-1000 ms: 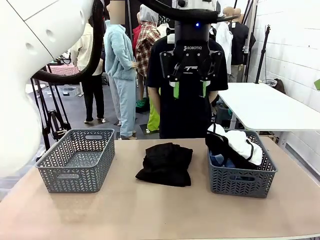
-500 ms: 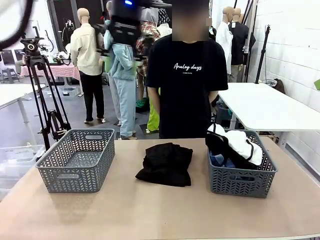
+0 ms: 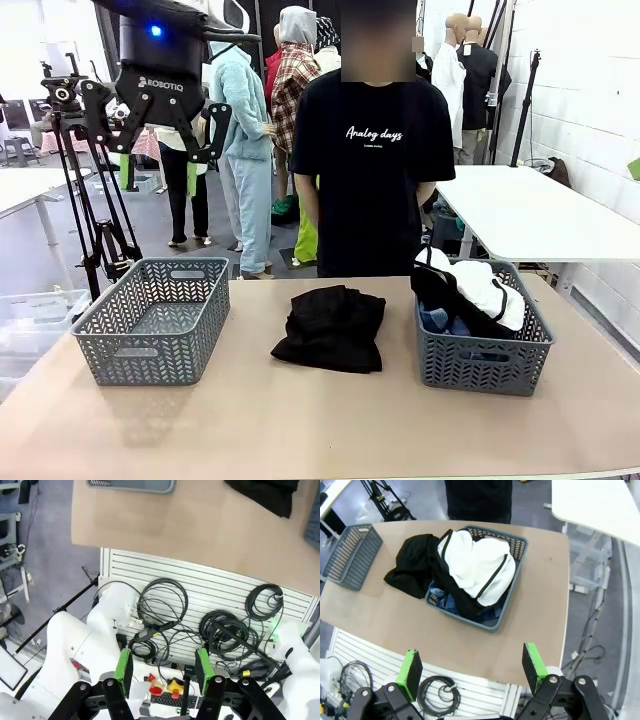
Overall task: Sort the tops and bottoms.
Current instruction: Lift clothes from the center of the table with your right hand.
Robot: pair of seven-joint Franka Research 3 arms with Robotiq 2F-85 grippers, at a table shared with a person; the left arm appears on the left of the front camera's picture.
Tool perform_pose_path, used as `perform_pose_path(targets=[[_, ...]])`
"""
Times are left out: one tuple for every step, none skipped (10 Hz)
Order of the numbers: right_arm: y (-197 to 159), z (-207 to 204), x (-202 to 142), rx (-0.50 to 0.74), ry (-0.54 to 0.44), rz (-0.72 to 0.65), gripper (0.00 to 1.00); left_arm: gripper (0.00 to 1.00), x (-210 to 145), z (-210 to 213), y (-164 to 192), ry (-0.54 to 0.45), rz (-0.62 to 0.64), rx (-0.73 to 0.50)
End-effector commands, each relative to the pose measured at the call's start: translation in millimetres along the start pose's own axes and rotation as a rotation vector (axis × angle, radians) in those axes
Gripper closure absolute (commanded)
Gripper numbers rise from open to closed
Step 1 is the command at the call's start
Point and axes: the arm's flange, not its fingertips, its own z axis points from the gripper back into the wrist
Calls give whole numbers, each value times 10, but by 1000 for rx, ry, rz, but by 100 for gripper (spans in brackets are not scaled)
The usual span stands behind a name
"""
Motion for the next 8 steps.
perform_pose_path(targets=[[7,-21,-11,10,6,6,0,34,156,234,-26,29,-5,5],[7,-21,-11,10,6,6,0,34,156,234,-26,29,-5,5],[7,-21,-11,10,6,6,0,34,87,51,-10,6,9,4],[7,-21,-11,10,6,6,0,34,213,-64,172,84,76,42],[7,-21,-11,10,6,6,0,34,400,-271,505,205,75,7],[7,-21,-11,10,6,6,0,34,468,-478,825,246,75,-14],[7,-21,-11,10,6,6,0,34,513,-645,1112,201,60,-48],[7,-21,-11,10,6,6,0,34,534,-796,1312,141,-120,-83]])
